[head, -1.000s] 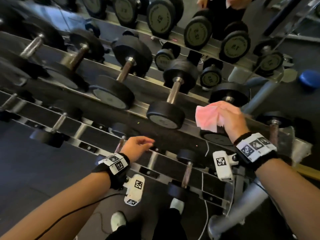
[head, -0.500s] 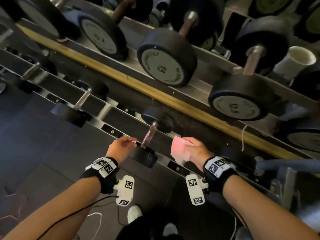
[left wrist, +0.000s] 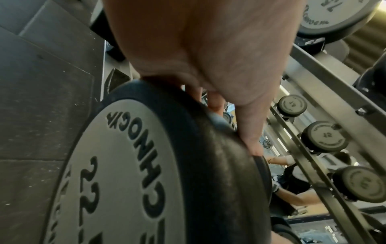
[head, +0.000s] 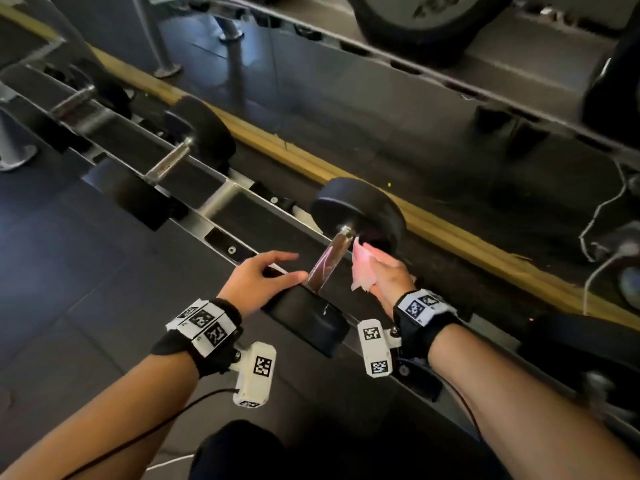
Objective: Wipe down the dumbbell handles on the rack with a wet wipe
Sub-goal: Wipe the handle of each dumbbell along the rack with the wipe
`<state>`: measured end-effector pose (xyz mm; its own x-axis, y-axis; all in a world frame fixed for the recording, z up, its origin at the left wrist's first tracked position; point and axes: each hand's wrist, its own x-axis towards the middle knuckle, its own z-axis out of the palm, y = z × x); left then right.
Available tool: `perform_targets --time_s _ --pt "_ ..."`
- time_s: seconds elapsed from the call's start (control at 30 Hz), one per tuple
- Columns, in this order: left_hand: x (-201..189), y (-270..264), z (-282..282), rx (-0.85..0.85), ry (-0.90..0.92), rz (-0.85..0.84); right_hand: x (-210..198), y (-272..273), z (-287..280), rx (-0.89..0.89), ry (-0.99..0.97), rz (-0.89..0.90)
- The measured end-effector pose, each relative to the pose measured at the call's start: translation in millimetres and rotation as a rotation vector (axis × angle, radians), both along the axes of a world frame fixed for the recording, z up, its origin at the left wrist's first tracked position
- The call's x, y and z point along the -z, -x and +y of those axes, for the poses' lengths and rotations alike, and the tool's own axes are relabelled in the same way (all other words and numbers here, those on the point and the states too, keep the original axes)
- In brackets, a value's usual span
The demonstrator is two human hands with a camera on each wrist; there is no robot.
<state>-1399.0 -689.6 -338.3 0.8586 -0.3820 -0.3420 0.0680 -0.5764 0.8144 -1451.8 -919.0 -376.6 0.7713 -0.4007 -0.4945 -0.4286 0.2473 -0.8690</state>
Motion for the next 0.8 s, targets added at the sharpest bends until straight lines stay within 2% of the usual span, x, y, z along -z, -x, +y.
perform_targets --time_s 0.1,0.23,0.4,0.53,0.67,0.8 --pt "8 -3 1 0.025 0.040 0.015 19 -6 5 0.024 -0.173 -0.058" --pt "16 -6 -3 0.066 0.018 0.035 32 -8 17 -0.030 -0.186 -0.118" --pt "22 -5 -14 0.088 -0.111 -0.121 45 2 22 -0.091 -0.100 -0.177" --pt "21 -2 -15 0.069 -0.051 -0.080 47 18 24 -0.309 0.047 -0.248" --pt "19 1 -15 0.066 -0.025 -0.075 36 32 7 -0.516 0.064 -0.225" --pt "18 3 -17 0.039 -0.019 -0.073 31 18 -11 -0.283 0.141 -0.296"
